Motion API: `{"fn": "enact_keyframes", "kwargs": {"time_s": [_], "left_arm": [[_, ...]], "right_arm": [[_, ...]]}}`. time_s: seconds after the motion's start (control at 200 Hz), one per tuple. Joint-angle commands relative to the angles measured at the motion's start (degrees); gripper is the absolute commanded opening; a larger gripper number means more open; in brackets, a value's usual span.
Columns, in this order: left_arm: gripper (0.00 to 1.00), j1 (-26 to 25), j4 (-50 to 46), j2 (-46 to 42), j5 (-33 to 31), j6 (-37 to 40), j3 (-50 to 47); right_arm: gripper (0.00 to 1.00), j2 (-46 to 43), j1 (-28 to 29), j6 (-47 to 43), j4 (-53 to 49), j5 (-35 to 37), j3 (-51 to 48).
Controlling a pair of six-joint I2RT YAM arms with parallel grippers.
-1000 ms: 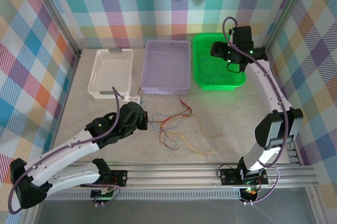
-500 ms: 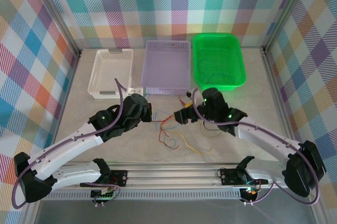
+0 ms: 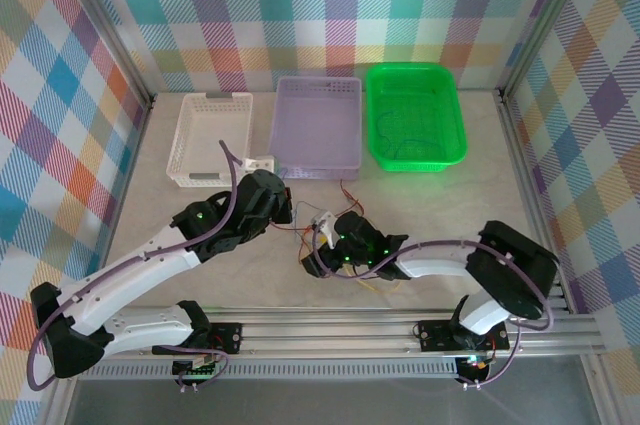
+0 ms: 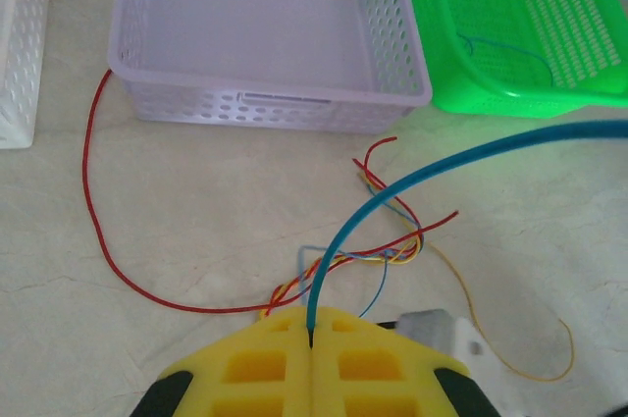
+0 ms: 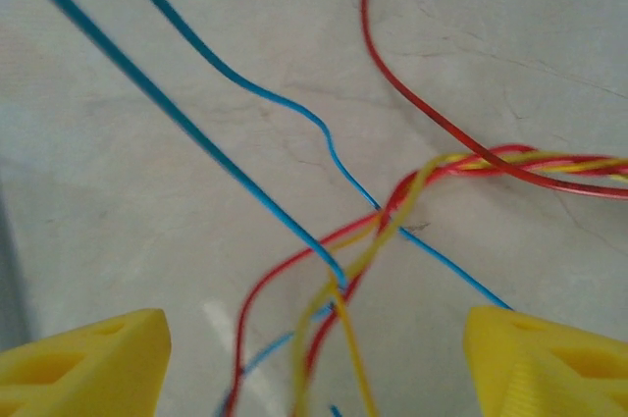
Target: Untangle the cables
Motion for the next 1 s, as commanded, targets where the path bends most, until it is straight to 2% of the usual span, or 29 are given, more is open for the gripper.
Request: {"fn": "enact_keyframes", "kwargs": {"time_s": [0.0,0.09,0.24,0.305,0.415,0.525,0.84,0.995], "left_arm": [[0.0,0.4,-2.52,-1.13,-2.17,-0.98,1.63],[0.0,0.75,-3.88,-1.79,-2.77,-0.79,2.14],[0.0,2.18,-6.36,-2.71,-3.3,0.34,3.48],[0.0,3.24,-7.82,-3.13,-3.57,1.11,4.4],[0.0,5.44,-10.85,-4.08,-3.87,2.77,6.53],[0.0,7.49,-13.88,-4.81,-4.04,4.79,9.17],[0.0,10.76,-21.77,-4.29,-5.65,11.25,20.7],[0.0,11.11,-23.87,-4.1,-7.44,13.56,26.14]], "right_arm": [[0.59,3.08,-0.05,-0.3,2.78,3.48,2.1],[0.38,3.55,-0.05,0.58,2.36,6.77,1.85],[0.15,2.62,-0.28,0.89,-1.41,11.33,1.97],[0.0,1.79,-0.97,1.64,-4.3,13.65,2.16],[0.0,0.17,-4.18,5.79,-8.46,16.16,1.22],[0.0,-2.33,-8.13,8.64,-9.53,14.32,-1.1],[0.0,-8.71,-19.57,17.81,-15.56,15.9,-5.31],[0.0,-9.27,-21.9,20.81,-18.81,17.84,-5.91]]}}
